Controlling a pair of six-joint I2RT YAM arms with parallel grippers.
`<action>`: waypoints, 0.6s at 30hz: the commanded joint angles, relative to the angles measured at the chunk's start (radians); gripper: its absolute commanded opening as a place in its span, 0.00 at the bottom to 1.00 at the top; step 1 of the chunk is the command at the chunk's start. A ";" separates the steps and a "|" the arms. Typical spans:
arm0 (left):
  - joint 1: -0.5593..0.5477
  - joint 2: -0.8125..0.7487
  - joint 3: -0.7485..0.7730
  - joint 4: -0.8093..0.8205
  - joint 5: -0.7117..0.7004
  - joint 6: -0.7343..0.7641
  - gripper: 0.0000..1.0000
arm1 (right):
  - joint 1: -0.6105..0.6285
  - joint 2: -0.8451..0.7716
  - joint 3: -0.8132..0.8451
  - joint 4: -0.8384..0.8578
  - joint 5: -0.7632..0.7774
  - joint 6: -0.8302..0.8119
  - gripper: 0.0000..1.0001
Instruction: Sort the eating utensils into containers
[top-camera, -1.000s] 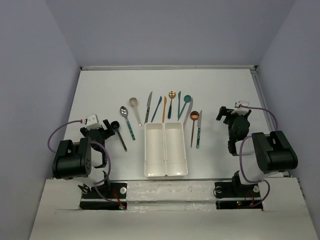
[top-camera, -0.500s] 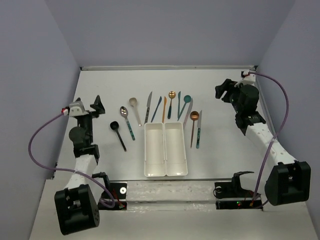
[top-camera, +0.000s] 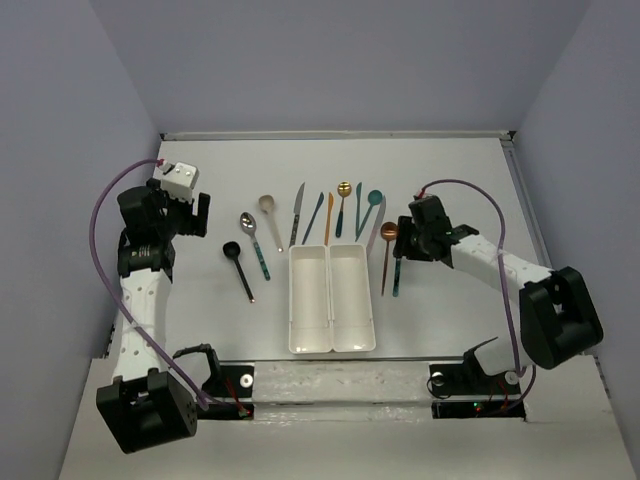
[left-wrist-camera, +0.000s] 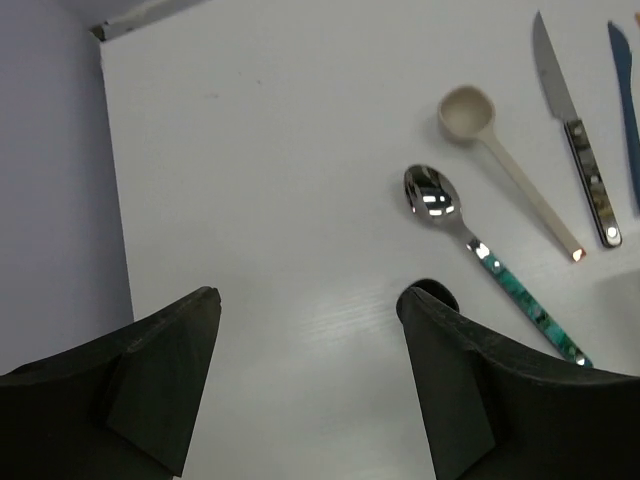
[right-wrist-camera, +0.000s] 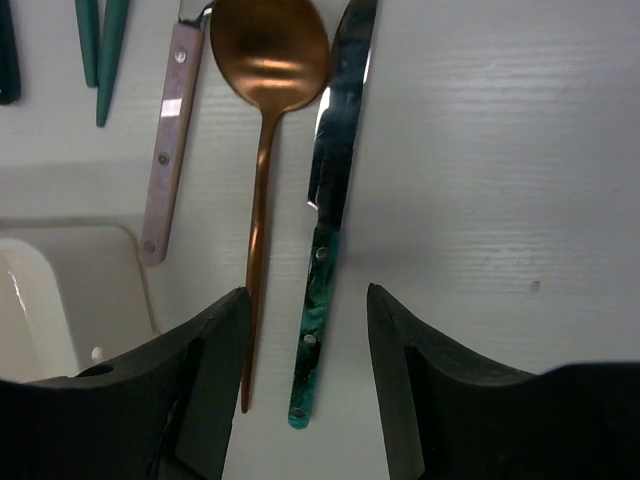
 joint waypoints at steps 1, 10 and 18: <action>0.004 -0.009 -0.025 -0.262 -0.006 0.169 0.86 | 0.066 0.062 0.060 -0.080 0.056 0.053 0.56; 0.001 0.026 -0.121 -0.283 0.016 0.240 0.88 | 0.108 0.188 0.074 -0.100 0.062 0.090 0.54; -0.001 0.006 -0.189 -0.231 -0.010 0.254 0.92 | 0.118 0.260 0.064 -0.069 0.095 0.134 0.31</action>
